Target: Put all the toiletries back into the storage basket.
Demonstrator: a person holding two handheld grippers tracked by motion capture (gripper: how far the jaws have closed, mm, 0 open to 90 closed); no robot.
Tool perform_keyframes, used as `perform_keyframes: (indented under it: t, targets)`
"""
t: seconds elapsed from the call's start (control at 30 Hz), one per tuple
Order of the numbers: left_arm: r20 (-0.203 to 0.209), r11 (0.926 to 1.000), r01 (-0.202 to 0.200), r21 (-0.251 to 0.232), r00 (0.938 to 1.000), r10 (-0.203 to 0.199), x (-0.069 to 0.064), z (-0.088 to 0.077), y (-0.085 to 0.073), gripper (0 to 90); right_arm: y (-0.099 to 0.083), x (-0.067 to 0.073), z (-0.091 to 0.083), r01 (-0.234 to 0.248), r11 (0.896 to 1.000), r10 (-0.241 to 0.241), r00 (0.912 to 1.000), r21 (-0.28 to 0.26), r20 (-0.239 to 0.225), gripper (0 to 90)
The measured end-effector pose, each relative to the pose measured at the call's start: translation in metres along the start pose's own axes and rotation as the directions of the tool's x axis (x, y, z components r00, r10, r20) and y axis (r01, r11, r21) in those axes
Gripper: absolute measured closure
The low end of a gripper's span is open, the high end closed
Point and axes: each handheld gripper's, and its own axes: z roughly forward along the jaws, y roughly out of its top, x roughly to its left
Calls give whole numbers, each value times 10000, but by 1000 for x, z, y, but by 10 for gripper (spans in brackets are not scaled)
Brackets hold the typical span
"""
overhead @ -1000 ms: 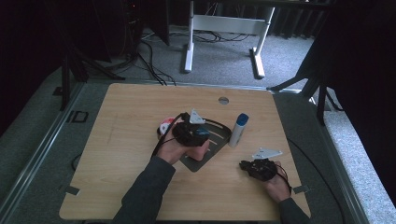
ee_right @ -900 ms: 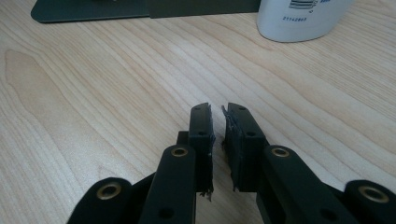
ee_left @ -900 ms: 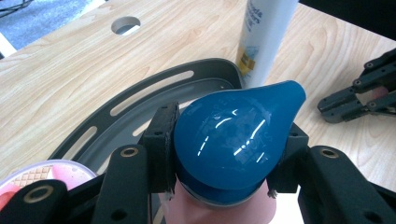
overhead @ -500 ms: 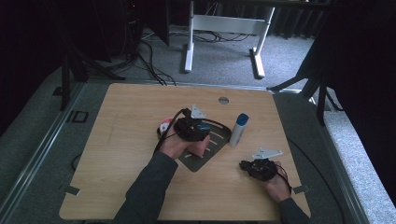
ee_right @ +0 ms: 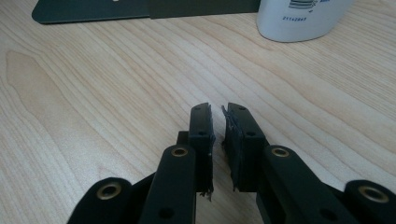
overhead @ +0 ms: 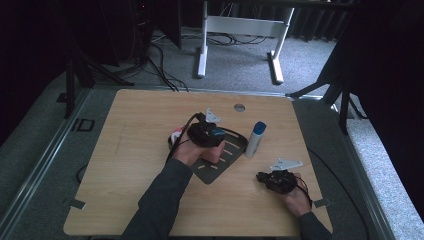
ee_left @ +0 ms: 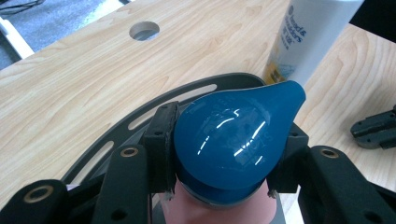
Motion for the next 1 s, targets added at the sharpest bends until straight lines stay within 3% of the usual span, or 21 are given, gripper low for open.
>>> perform_keyframes:
  t: [0.53, 1.0]
  targets:
    - [-376, 9994, 355, -31, 9987, -356, 10, 11, 4, 532, 0, 0, 0, -35, 10000, 35, 10000, -13, -24, 810]
    - [-610, 9993, 355, -113, 9975, -361, 12, 18, 13, 532, 0, 0, 0, 13, 10000, -13, 10000, -1, -3, 810]
